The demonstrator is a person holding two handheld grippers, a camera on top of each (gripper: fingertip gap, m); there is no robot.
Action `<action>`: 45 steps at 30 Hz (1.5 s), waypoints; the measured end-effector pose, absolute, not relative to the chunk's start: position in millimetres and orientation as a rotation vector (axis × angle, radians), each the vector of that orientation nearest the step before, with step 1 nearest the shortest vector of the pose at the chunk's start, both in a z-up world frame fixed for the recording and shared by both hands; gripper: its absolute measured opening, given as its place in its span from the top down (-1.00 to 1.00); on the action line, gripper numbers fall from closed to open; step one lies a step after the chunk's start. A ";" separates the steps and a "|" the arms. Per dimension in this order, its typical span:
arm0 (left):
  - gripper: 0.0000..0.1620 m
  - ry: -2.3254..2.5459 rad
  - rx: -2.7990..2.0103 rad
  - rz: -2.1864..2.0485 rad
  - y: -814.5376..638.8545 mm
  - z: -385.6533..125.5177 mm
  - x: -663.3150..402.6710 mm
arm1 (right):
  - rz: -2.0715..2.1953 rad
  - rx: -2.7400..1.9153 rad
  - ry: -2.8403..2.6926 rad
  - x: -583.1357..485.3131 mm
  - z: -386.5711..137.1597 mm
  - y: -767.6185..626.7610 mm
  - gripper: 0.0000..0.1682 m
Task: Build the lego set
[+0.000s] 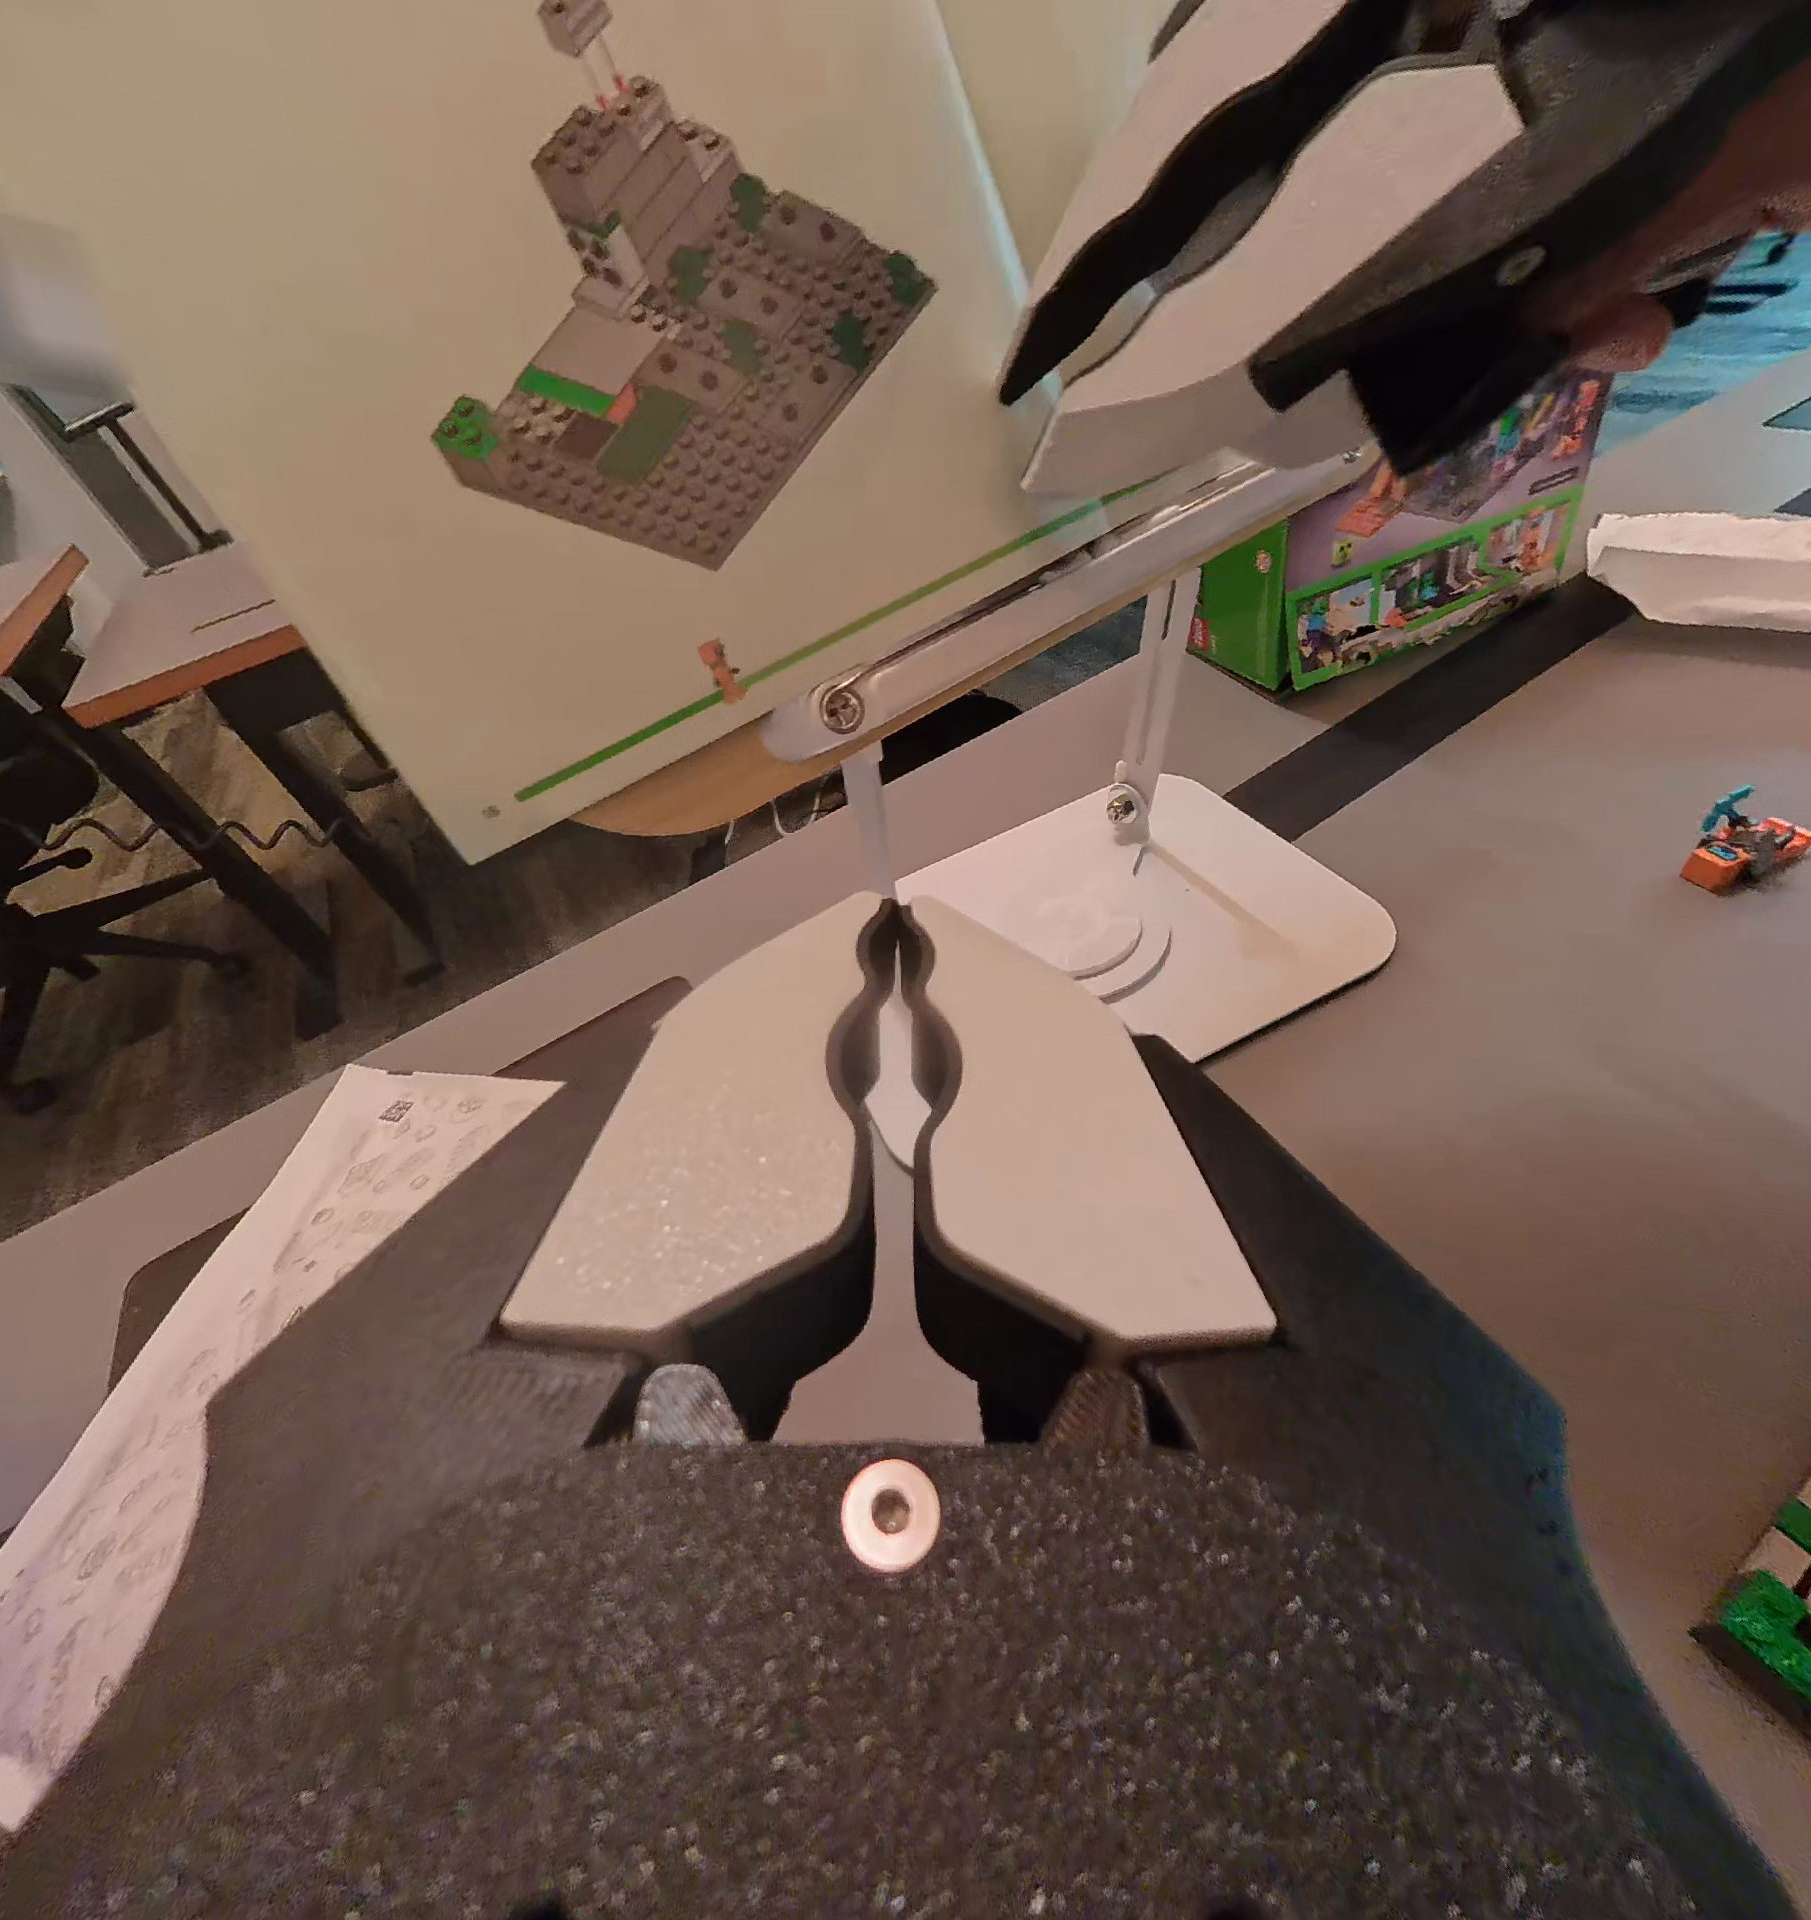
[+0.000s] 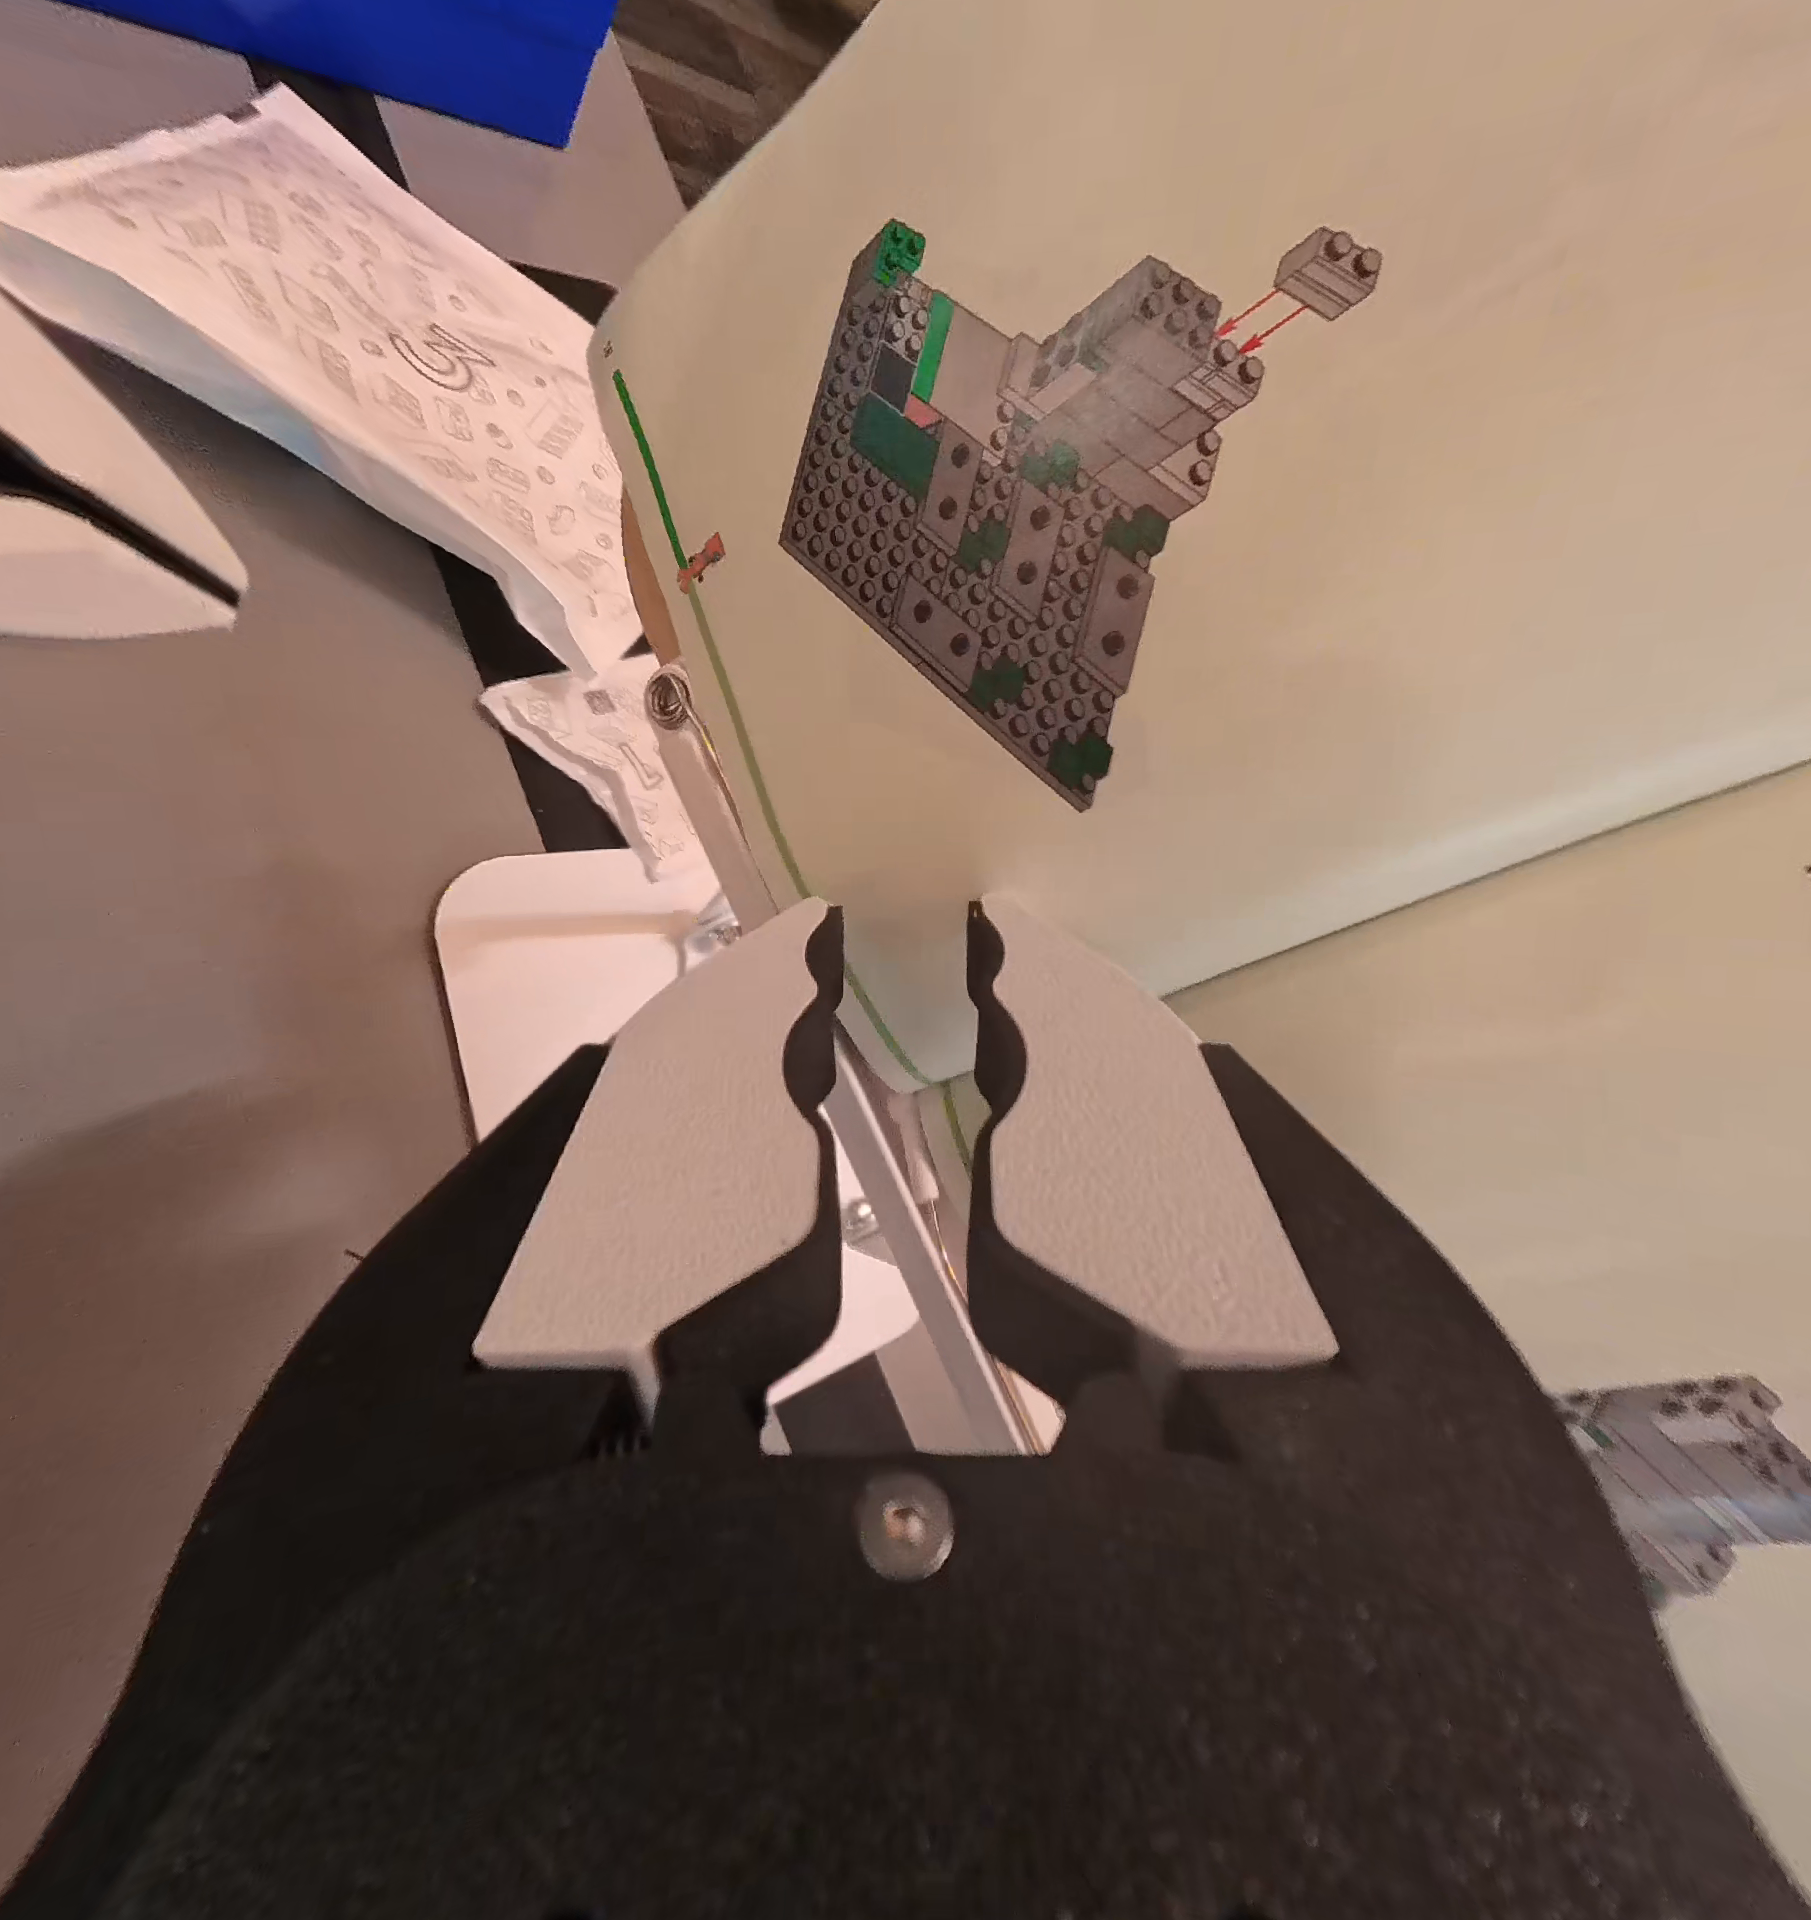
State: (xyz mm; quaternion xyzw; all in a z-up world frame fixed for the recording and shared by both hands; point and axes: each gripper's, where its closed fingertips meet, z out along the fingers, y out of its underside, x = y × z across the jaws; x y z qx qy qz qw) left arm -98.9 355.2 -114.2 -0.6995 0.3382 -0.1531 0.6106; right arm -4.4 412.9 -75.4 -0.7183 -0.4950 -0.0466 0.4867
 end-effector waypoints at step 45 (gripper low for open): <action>1.00 0.340 -1.559 -0.255 362.4 -40.3 -115.9 | 0.183 -1.575 -0.441 54.7 -42.2 294.4 1.00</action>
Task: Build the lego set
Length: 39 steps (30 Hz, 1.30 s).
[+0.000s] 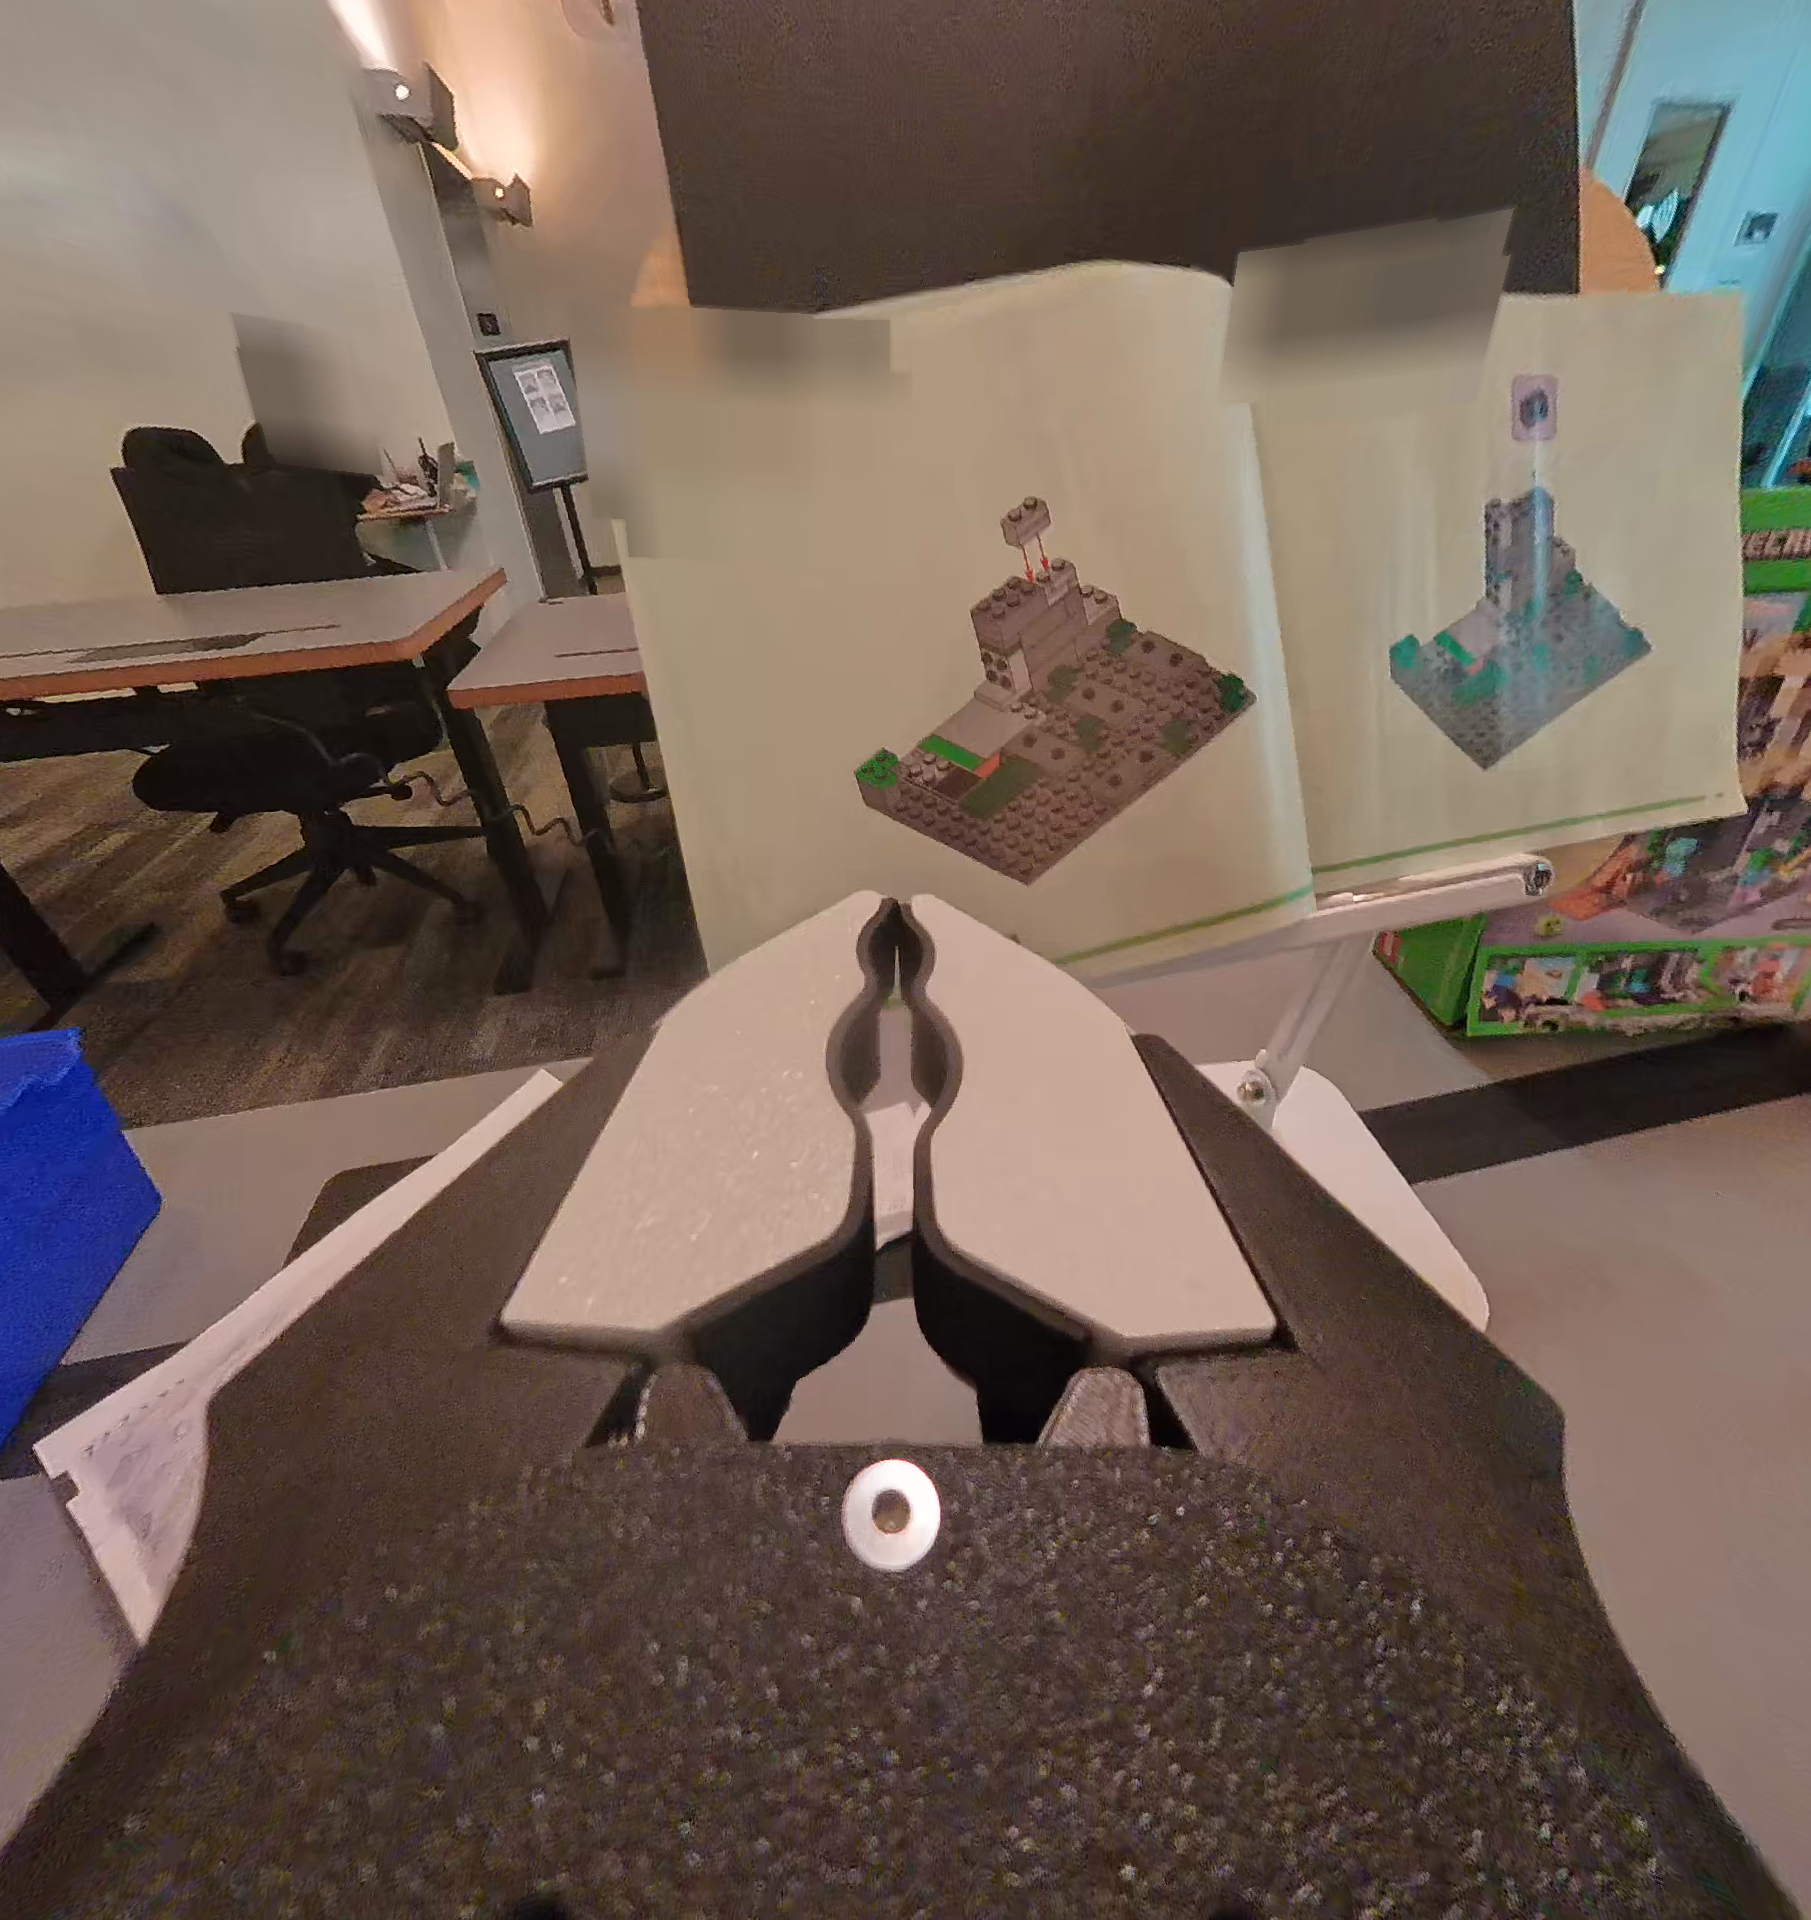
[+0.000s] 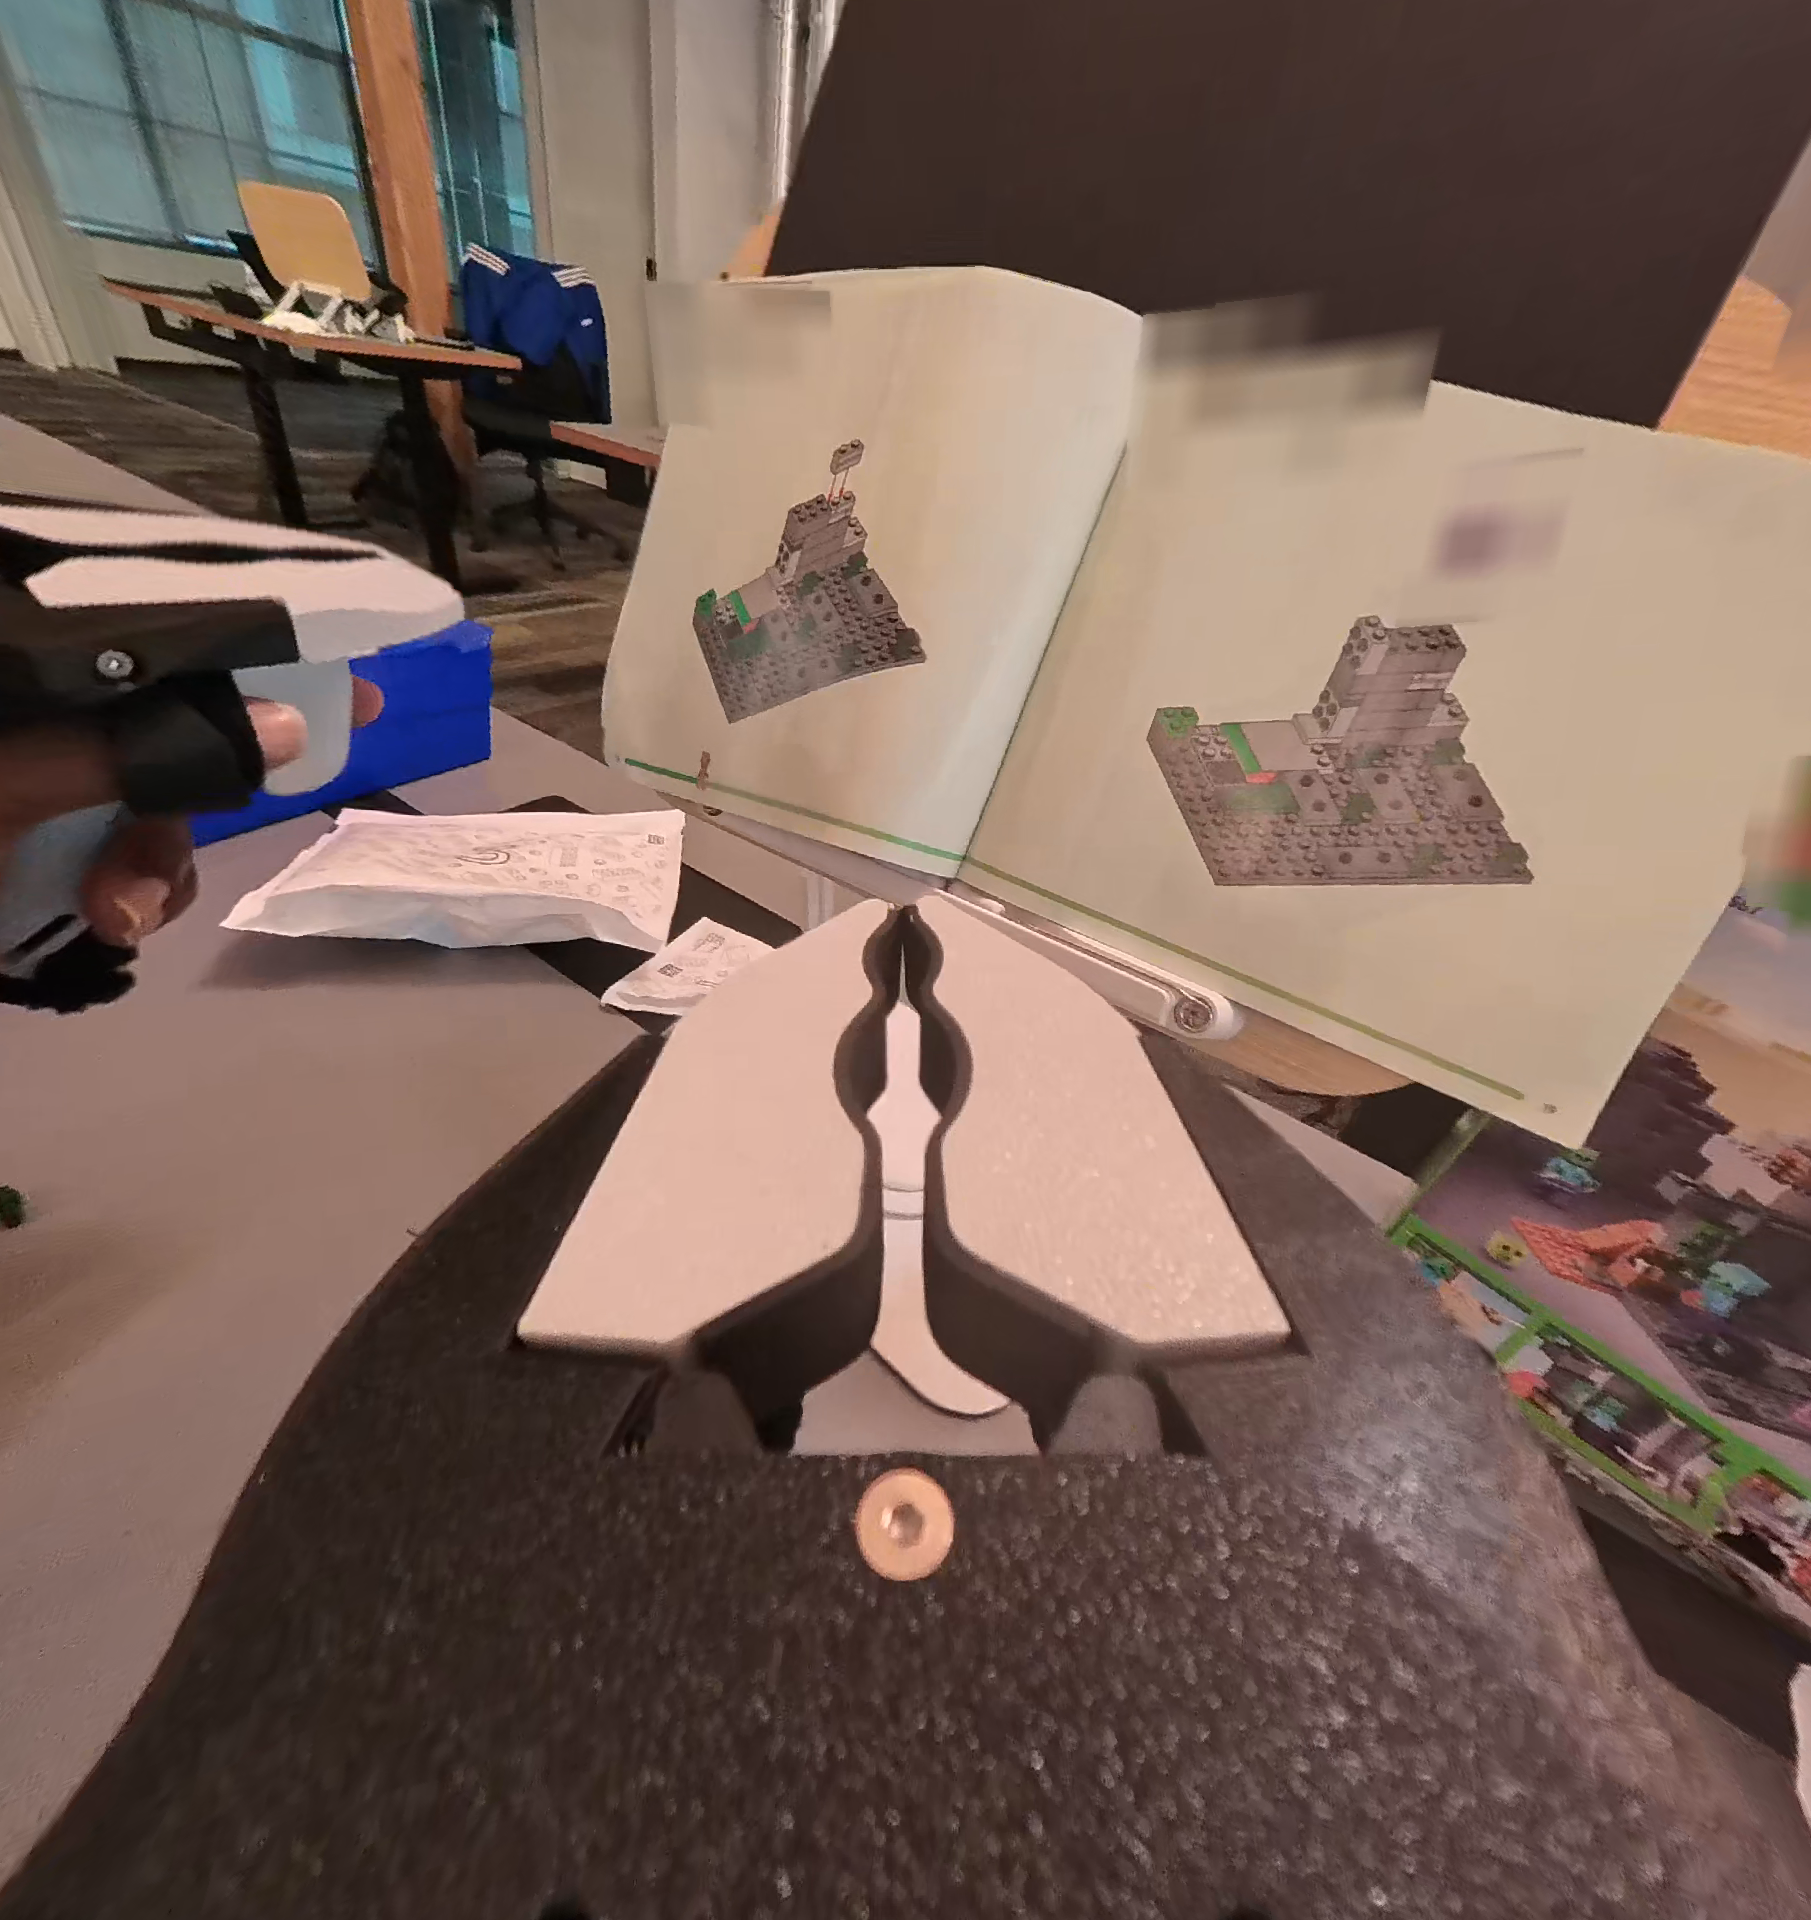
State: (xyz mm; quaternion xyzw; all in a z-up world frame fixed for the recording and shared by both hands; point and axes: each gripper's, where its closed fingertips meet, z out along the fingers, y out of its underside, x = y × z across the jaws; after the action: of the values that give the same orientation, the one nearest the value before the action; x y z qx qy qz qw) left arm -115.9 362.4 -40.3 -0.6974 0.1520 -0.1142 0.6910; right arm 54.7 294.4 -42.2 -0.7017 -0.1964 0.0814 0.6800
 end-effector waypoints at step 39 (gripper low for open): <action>1.00 0.312 -1.573 -0.229 461.5 18.6 -111.4 | 0.057 -1.556 -0.593 41.4 -50.9 292.5 1.00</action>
State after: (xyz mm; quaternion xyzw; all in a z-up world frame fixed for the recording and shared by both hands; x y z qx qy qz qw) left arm -111.4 461.5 18.6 -0.7034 0.1396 -0.1022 0.6894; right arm 41.4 292.5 -50.9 -0.6911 -0.2632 0.0252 0.6727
